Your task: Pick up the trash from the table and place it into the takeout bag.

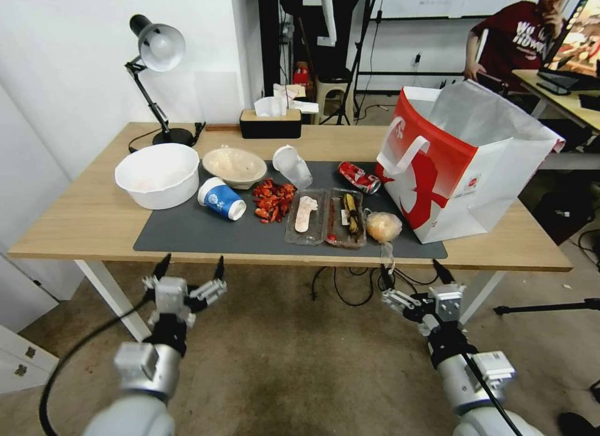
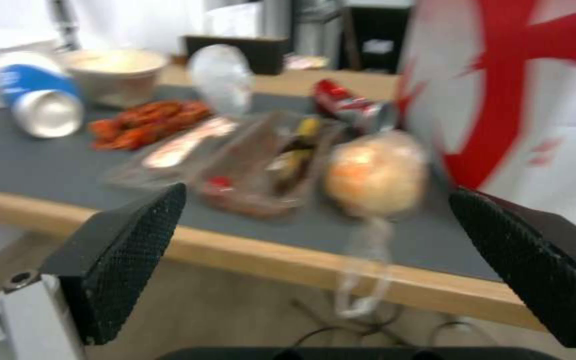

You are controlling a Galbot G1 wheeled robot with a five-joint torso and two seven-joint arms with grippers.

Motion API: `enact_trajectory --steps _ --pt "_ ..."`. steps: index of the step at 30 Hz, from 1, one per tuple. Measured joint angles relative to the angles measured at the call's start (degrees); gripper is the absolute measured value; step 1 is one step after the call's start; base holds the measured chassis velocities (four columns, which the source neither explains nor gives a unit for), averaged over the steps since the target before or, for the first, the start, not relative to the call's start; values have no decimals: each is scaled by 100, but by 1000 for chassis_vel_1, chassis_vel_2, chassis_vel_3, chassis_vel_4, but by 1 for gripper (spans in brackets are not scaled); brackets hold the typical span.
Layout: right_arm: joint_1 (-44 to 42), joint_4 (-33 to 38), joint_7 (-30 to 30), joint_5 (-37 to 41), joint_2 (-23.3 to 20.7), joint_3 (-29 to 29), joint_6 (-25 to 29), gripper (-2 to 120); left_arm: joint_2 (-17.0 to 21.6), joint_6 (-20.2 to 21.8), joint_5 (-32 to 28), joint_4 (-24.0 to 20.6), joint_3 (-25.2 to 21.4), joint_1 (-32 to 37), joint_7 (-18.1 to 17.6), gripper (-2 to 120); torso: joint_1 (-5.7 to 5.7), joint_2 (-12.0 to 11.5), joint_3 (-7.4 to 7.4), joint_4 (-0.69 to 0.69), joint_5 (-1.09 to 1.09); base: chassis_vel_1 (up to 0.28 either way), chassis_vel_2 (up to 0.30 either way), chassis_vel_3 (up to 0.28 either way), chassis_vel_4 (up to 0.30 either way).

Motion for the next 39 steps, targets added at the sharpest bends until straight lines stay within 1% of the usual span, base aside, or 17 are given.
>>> enact_trajectory --steps 1,3,4,5,7,8,9,11,12,13,15,16,21,33,36,37,39 --pt "0 0 0 0 0 0 0 100 0 0 0 0 0 0 0 100 0 0 0 0 0 0 0 0 0" --pt "89 86 -335 93 -34 29 -323 100 327 271 -365 -1 -59 -232 -163 100 0 0 0 0 0 0 0 0 0" --pt "166 162 -630 175 -66 55 -611 100 586 441 -634 9 -107 -422 -252 100 0 0 0 0 1 0 0 0 0" --pt "225 217 -853 236 -86 76 -824 100 679 392 -706 83 -114 -456 -146 100 0 0 0 -5 5 0 0 0 0" --pt "254 244 -963 265 -100 86 -935 100 688 385 -726 117 -110 -442 -102 100 0 0 0 -2 1 0 0 0 0" --pt "333 320 -1257 345 -132 113 -1213 100 699 357 -736 147 -119 -424 -42 100 0 0 0 2 -3 0 0 0 0" --pt "390 375 -1479 406 -156 133 -1425 100 707 338 -736 148 -138 -397 -13 100 0 0 0 2 5 0 0 0 0" --pt "409 392 -1552 425 -164 141 -1497 100 708 334 -736 149 -144 -385 -2 100 0 0 0 2 4 0 0 0 0" --pt "529 367 -1755 540 -233 221 -1626 100 712 317 -732 150 -151 -345 32 100 0 0 0 -3 -1 0 0 0 0" --pt "678 229 -1792 638 -312 344 -1638 100 711 285 -697 158 -153 -286 66 100 0 0 0 3 1 0 0 0 0" --pt "755 149 -1786 711 -339 399 -1639 100 705 258 -671 172 -152 -261 90 100 0 -1 1 3 6 0 0 0 0" --pt "809 97 -1746 772 -360 453 -1628 100 697 208 -646 188 -149 -238 121 100 0 0 0 2 1 0 0 0 0" --pt "903 24 -1569 903 -403 556 -1565 100 696 146 -622 199 -150 -196 176 100 0 0 0 1 1 0 0 0 0" --pt "938 -82 -1157 864 -413 505 -1493 100 684 110 -588 185 -147 -111 236 100 0 0 0 0 1 0 0 0 0" --pt "1177 -181 -773 869 -565 353 -1582 100 683 105 -583 162 -151 -81 241 100 0 0 0 0 1 0 0 0 0" --pt "1177 -181 -773 869 -565 353 -1582 100 683 105 -583 162 -151 -81 241 100 0 0 0 0 1 0 0 0 0" --pt "1495 -291 -442 964 -751 196 -1738 100 684 103 -574 139 -167 -63 255 100 0 0 0 1 1 0 0 0 0"
